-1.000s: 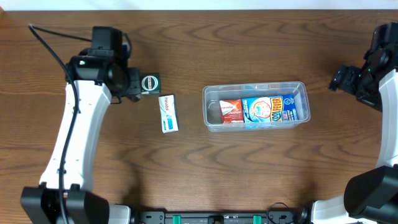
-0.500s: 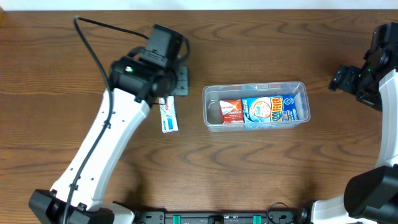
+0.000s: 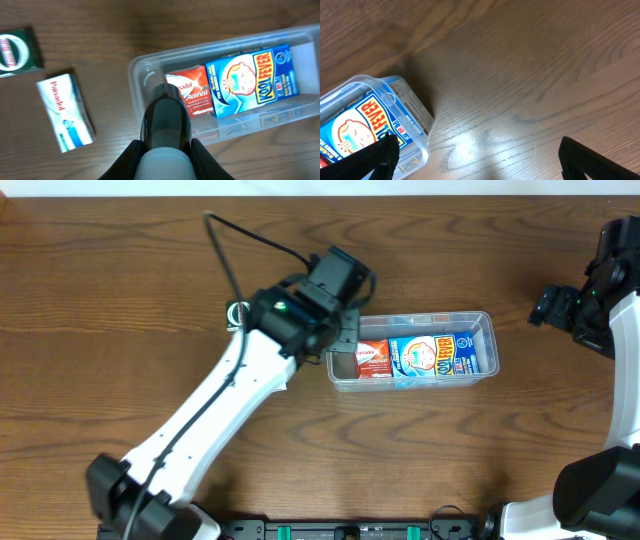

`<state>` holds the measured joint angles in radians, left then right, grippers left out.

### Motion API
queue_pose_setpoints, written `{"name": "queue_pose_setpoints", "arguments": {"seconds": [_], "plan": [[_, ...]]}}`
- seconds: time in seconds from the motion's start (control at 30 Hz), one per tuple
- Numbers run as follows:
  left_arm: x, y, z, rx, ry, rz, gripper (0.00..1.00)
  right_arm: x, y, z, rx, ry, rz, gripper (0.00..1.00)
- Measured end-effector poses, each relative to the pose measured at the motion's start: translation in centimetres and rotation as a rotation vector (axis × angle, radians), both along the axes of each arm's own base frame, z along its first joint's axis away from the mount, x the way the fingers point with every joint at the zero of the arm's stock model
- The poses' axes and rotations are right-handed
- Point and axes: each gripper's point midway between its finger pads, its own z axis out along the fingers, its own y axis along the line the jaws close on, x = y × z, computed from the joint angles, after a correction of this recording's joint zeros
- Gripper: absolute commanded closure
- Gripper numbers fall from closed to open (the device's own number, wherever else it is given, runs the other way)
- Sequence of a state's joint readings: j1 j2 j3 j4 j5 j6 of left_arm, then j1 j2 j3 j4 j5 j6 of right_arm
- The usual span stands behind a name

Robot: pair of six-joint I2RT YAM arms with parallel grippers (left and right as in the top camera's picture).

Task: Pack container
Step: 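Lift the bottle and carry it over the container's left end, then lower the bottle into the container beside the red box and release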

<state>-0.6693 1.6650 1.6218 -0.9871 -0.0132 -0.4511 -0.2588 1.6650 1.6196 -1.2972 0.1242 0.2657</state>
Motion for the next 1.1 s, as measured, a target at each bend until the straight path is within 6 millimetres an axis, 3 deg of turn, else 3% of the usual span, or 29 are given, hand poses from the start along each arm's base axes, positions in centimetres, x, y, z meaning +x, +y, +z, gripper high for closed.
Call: {"name": "queue_pose_setpoints", "arguments": {"seconds": [0.2,0.3,0.9,1.1], "plan": [[-0.1,-1.5,-3.7,0.051,0.075,-0.006,0.73,0.0,0.0,0.0,0.000,0.000,0.000,0.01],[0.0,-1.6,-4.6,0.067,0.092,0.000,0.73,0.0,0.0,0.0,0.000,0.000,0.000,0.01],[0.9,-0.8,-5.5,0.099,0.076,0.119,0.73,0.0,0.0,0.0,0.000,0.000,0.000,0.01],[0.9,-0.9,-6.7,0.118,0.099,0.127,0.73,0.0,0.0,0.0,0.000,0.000,0.000,0.01]]}}
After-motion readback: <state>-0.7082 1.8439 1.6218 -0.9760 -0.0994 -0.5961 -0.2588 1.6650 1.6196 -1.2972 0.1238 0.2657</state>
